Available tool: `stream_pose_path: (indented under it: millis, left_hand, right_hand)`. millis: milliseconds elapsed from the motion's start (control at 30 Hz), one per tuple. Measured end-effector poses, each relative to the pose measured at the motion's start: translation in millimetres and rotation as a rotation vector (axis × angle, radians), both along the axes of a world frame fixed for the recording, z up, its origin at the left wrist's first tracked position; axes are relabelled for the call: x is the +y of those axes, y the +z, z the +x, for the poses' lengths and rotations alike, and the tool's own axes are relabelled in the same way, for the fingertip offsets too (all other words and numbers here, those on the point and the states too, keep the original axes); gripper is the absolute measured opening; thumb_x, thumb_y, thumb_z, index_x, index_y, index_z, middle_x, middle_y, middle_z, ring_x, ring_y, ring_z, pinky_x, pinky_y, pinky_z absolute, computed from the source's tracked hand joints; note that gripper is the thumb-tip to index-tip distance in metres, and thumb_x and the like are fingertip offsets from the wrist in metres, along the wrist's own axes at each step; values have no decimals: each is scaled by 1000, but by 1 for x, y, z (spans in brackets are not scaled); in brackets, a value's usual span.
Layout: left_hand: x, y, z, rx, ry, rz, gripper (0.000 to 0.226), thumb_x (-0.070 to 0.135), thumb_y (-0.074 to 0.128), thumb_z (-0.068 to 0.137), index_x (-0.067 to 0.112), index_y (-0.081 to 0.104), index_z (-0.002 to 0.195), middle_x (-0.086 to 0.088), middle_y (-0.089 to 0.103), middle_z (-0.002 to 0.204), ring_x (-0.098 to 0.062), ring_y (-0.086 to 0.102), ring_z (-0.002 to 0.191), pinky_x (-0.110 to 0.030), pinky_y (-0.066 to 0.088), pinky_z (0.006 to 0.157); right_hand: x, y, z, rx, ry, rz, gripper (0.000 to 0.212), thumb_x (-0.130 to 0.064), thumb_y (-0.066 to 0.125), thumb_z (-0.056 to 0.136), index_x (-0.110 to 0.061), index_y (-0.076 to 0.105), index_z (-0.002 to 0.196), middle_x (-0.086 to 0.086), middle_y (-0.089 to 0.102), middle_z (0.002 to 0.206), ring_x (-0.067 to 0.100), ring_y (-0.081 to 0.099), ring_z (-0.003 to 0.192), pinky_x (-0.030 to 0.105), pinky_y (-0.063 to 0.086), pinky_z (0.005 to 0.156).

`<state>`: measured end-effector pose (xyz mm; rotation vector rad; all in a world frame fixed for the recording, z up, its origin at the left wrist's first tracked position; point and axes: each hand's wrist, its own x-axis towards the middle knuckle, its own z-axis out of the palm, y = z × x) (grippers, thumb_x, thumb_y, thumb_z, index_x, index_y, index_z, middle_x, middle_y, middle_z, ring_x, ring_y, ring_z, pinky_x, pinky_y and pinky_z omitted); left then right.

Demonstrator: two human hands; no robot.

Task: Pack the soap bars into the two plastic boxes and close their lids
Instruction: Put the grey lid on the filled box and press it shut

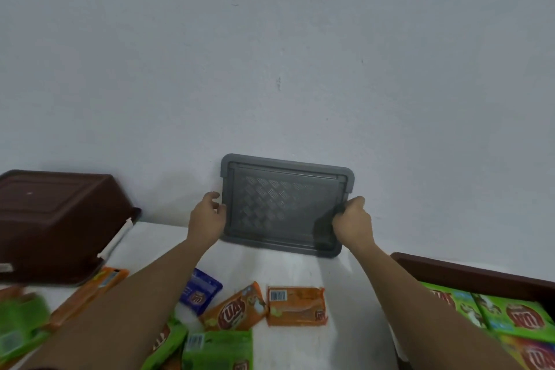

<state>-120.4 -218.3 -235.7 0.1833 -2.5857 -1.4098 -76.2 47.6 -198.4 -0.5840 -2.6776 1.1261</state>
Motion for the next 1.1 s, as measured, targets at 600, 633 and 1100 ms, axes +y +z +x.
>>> stream_pose_path:
  millis: [600, 633, 1100]
  left_hand:
    - [-17, 70, 31, 138, -18, 99, 35, 23, 57, 95, 12, 61, 128, -7, 66, 111, -22, 60, 95, -33, 48, 85]
    - [-15, 77, 36, 133, -39, 125, 35, 23, 58, 93, 13, 63, 126, -8, 68, 110, -25, 63, 94, -35, 50, 85]
    - [137, 112, 137, -69, -277, 134, 25, 17, 76, 80, 8, 66, 101, -12, 69, 80, -26, 66, 62, -31, 54, 49]
  right_hand:
    - [45, 42, 27, 216, 138, -461, 21, 2, 58, 88, -2, 54, 108, 16, 60, 83, 26, 60, 65, 35, 54, 60]
    - [51, 48, 33, 226, 145, -481, 22, 3, 60, 87, -1, 55, 108, 16, 61, 82, 26, 59, 65, 36, 53, 60]
    - [209, 76, 160, 190, 46, -416, 25, 1, 75, 76, -3, 56, 91, 7, 56, 70, 18, 51, 54, 26, 42, 47]
